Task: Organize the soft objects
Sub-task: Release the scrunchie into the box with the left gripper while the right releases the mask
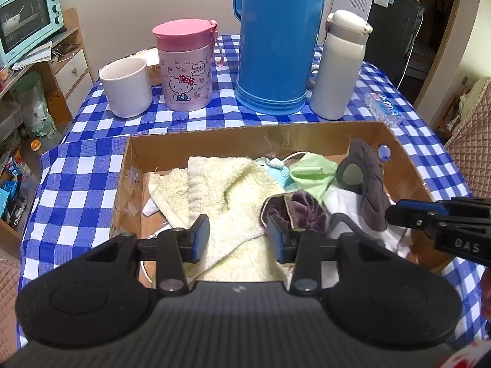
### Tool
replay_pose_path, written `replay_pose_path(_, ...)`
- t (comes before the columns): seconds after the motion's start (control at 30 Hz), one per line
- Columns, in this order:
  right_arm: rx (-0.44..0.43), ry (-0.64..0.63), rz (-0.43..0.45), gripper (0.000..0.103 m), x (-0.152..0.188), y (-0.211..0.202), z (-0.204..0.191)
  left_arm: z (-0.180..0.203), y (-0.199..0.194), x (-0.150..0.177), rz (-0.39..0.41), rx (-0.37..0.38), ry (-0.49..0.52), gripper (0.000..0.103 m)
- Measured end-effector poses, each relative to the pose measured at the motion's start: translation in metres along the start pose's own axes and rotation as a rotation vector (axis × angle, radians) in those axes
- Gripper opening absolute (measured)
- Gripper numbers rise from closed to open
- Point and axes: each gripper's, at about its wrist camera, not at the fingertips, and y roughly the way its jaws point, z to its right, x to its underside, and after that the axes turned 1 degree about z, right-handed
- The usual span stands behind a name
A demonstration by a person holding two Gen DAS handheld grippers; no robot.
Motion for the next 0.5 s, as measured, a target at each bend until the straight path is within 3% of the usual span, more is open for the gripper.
replay_pose_path(0.03, -0.004, 0.001, 0.007, 0.030, -0.001, -0.005, -0.002, 0.001, -0.003, 0.000, 0.002, 0.001, -0.002, 0.038)
replay_pose_path(0.1, -0.008, 0.006, 0.025, 0.049, 0.000, -0.016, -0.007, 0.002, -0.009, 0.001, 0.008, 0.006, -0.003, 0.039)
replay_pose_path(0.17, -0.016, 0.009, 0.046, 0.057, 0.000, -0.026, -0.012, 0.004, -0.018, 0.003, 0.013, 0.009, -0.006, 0.039)
replay_pose_path(0.5, -0.020, -0.027, 0.068, 0.066, 0.013, -0.075, -0.038, 0.012, -0.077, 0.018, 0.058, 0.022, -0.042, 0.045)
